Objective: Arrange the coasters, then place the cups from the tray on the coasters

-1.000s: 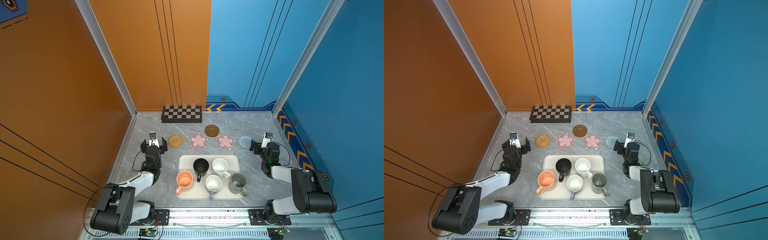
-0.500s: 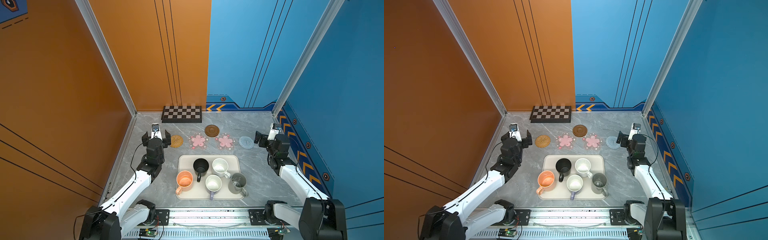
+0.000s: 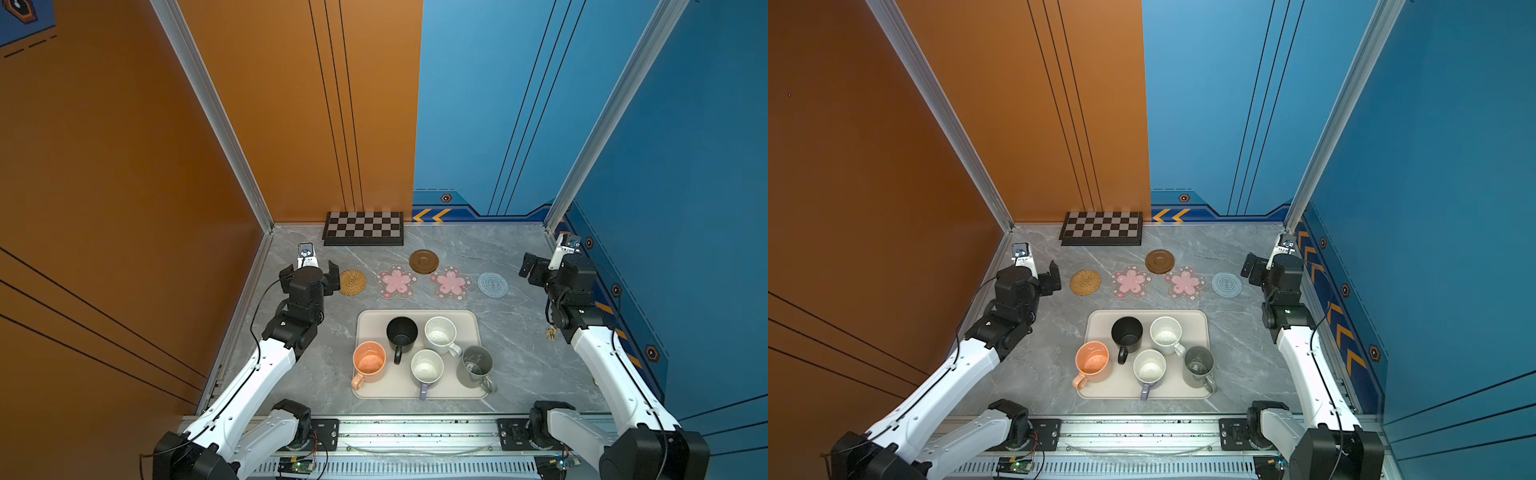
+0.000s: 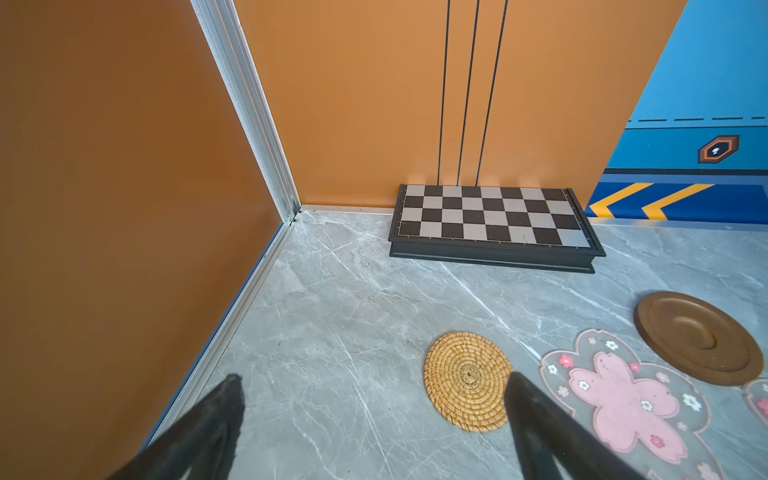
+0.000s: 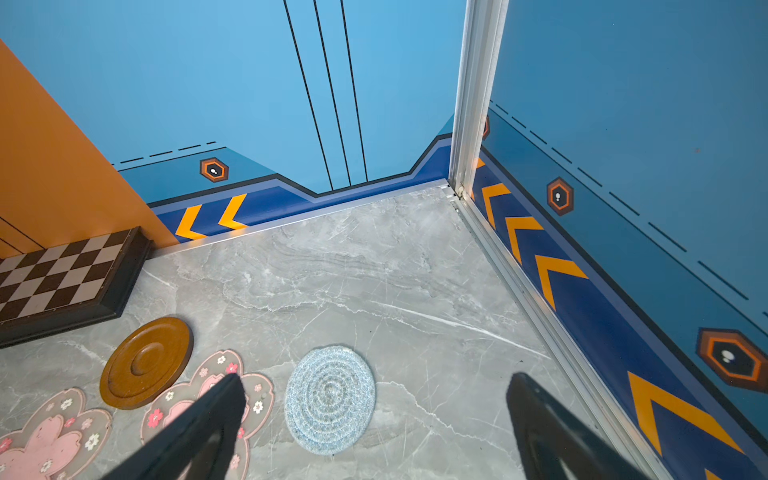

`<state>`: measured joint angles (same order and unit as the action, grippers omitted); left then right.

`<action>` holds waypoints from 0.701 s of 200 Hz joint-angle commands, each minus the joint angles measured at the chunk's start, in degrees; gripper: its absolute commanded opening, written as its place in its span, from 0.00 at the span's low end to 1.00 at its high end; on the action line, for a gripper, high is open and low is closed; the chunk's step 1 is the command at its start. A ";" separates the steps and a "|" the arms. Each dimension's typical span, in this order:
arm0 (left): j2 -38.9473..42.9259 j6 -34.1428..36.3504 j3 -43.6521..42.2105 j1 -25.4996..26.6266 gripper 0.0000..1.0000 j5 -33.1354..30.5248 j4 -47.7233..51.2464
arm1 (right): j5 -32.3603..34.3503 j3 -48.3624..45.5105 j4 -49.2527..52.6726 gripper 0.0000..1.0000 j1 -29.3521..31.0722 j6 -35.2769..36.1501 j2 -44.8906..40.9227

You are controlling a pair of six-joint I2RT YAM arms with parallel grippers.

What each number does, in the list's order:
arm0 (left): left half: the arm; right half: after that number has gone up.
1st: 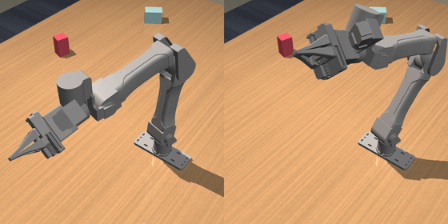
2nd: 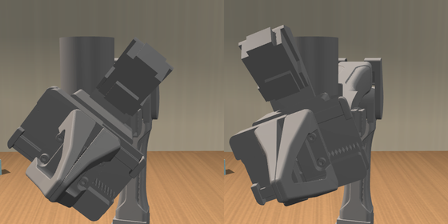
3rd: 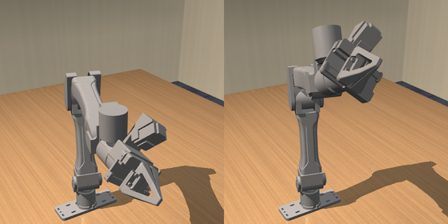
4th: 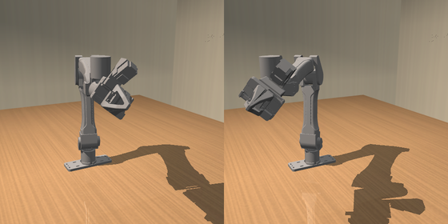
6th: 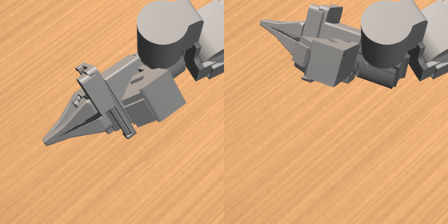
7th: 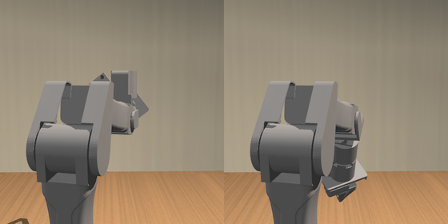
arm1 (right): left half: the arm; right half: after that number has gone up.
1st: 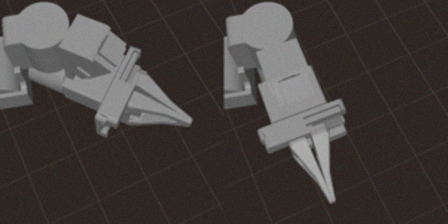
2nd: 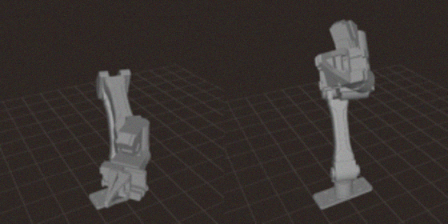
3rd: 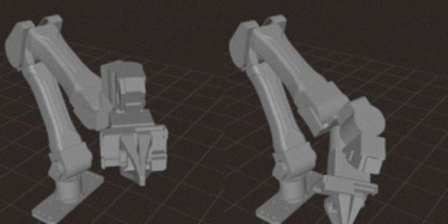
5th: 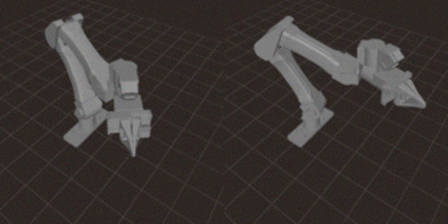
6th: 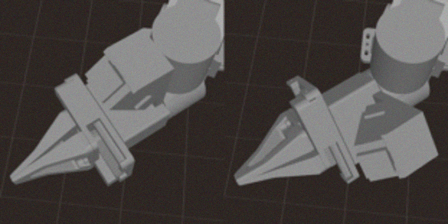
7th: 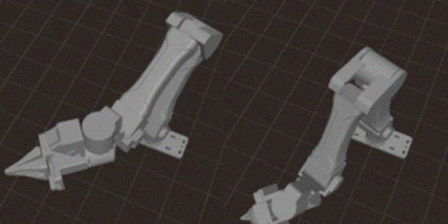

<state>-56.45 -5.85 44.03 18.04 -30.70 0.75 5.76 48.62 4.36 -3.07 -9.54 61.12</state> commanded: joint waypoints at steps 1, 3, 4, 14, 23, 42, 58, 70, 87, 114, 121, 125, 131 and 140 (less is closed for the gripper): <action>0.17 -1.38 0.12 -0.25 0.98 1.17 2.98 | 1.04 2.68 6.32 1.00 -0.35 -1.47 0.82; 0.15 -1.41 -0.03 -0.21 0.98 1.06 2.77 | 0.91 2.57 6.22 1.00 -0.36 -1.50 0.83; 0.13 -1.39 -0.10 -0.25 0.98 0.98 2.77 | 0.87 2.55 6.11 1.00 -0.36 -1.47 0.79; -0.34 -1.57 -0.67 -0.23 0.98 0.59 2.51 | 0.67 1.74 5.71 1.00 -0.35 -1.76 0.66; -1.05 -2.24 -0.89 -0.22 0.98 0.44 2.84 | 0.21 1.24 5.81 1.00 -0.33 -2.19 0.58; -3.22 -3.19 -0.98 0.03 0.98 1.65 3.65 | -2.18 0.33 5.81 1.00 -0.05 -3.27 0.75; -4.73 -3.37 -0.96 0.75 0.98 0.89 3.74 | -2.36 -0.23 5.33 1.00 0.68 -3.58 0.84; -5.53 -3.56 -0.66 0.82 0.98 0.27 3.56 | -2.18 -0.29 5.01 1.00 0.94 -3.48 1.01; -6.43 -3.22 0.23 0.90 0.98 -0.64 3.57 | -1.73 0.32 5.77 1.00 1.05 -3.53 2.07; -6.86 -2.94 0.96 0.89 0.98 -2.07 3.31 | -1.75 1.64 8.28 1.00 1.54 -3.65 4.05; -6.84 -3.10 0.94 0.86 0.98 -2.37 3.12 | -1.83 1.83 8.73 1.00 1.80 -3.64 4.56; -6.84 -3.23 0.97 0.79 0.98 -2.58 3.03 | -1.81 1.99 8.95 1.00 1.96 -3.64 4.85; -6.92 -3.29 1.11 0.83 0.98 -2.77 3.09 | -1.75 2.17 9.37 1.00 2.17 -3.64 5.33; -6.98 -3.29 1.41 0.83 0.98 -2.83 3.35 | -1.85 2.82 10.25 1.00 2.65 -3.65 6.24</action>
<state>-63.13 -8.49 43.94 18.55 -31.42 3.55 4.51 49.17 10.74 -1.56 -12.12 65.76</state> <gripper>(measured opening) 0.980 0.999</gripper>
